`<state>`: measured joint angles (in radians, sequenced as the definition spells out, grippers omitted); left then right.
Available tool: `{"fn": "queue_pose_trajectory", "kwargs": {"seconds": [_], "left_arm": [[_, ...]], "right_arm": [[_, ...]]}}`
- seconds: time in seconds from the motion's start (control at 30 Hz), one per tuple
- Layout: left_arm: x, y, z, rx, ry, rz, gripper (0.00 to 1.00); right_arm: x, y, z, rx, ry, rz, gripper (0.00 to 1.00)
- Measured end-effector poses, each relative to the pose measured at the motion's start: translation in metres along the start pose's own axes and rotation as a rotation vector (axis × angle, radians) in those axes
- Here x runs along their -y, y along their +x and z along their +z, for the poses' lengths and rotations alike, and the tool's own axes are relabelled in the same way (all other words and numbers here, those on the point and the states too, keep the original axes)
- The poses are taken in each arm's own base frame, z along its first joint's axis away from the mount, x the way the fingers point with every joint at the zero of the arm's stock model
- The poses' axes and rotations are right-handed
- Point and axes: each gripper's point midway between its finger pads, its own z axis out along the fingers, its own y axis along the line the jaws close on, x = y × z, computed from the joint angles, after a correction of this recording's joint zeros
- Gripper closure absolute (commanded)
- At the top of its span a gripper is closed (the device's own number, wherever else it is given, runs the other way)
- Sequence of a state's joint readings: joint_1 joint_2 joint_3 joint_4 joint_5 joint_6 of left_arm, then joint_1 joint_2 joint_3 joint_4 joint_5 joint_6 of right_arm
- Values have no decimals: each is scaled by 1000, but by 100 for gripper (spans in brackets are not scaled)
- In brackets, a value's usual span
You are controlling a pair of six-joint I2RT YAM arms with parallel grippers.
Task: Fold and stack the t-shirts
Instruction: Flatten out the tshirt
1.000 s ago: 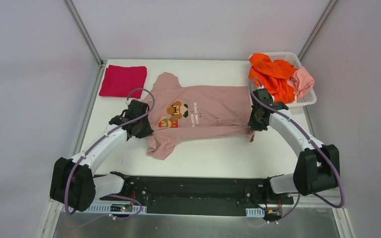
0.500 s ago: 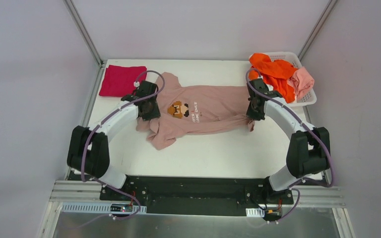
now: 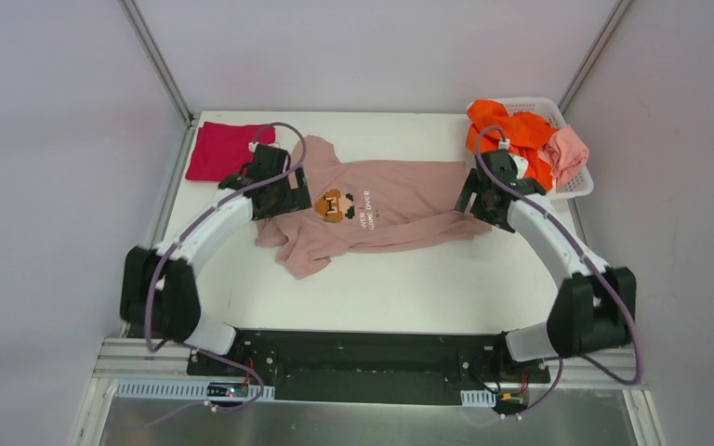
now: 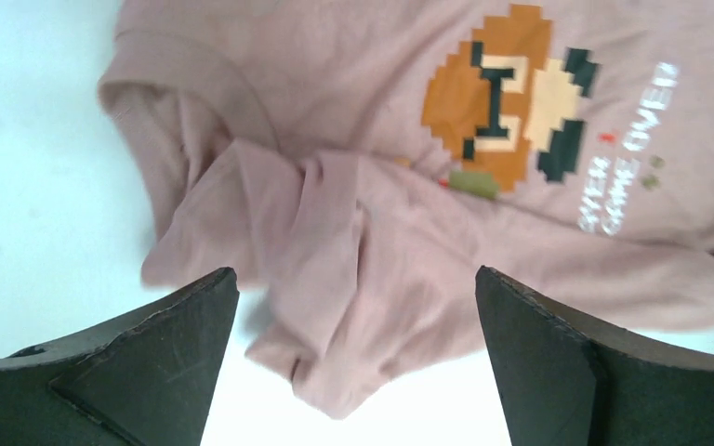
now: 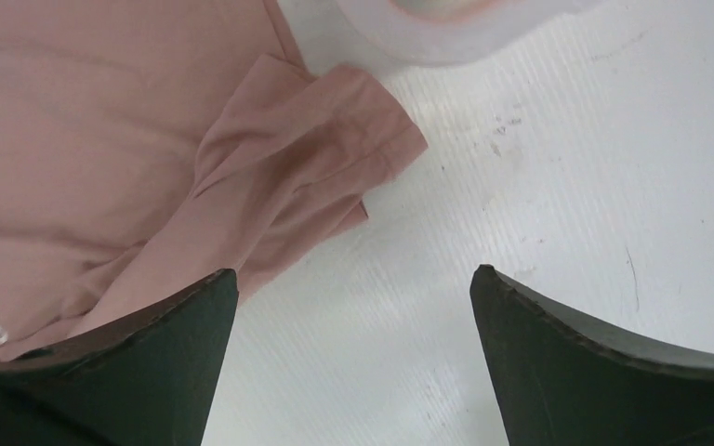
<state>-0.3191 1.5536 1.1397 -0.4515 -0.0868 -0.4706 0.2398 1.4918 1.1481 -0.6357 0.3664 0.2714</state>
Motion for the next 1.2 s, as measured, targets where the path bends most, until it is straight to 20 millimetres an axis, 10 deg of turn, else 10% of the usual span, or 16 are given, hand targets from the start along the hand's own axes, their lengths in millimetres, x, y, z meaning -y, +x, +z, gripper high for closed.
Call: {"fn": "queue_pose_trajectory", "kwargs": {"seconds": [0.17, 0.3, 0.6, 0.87, 1.2], "left_arm": [[-15, 11, -71, 174, 96, -88, 1], [-40, 52, -91, 218, 112, -187, 1], [-80, 136, -61, 90, 3, -347, 12], [-75, 139, -27, 15, -47, -348, 33], [-55, 118, 3, 16, -11, -296, 34]], "right_arm": [[16, 7, -43, 116, -108, 123, 1], [27, 22, -58, 176, -166, 199, 1], [32, 38, -63, 195, -219, 268, 1], [26, 42, -51, 154, -207, 259, 1], [25, 45, -47, 137, -198, 252, 1]]}}
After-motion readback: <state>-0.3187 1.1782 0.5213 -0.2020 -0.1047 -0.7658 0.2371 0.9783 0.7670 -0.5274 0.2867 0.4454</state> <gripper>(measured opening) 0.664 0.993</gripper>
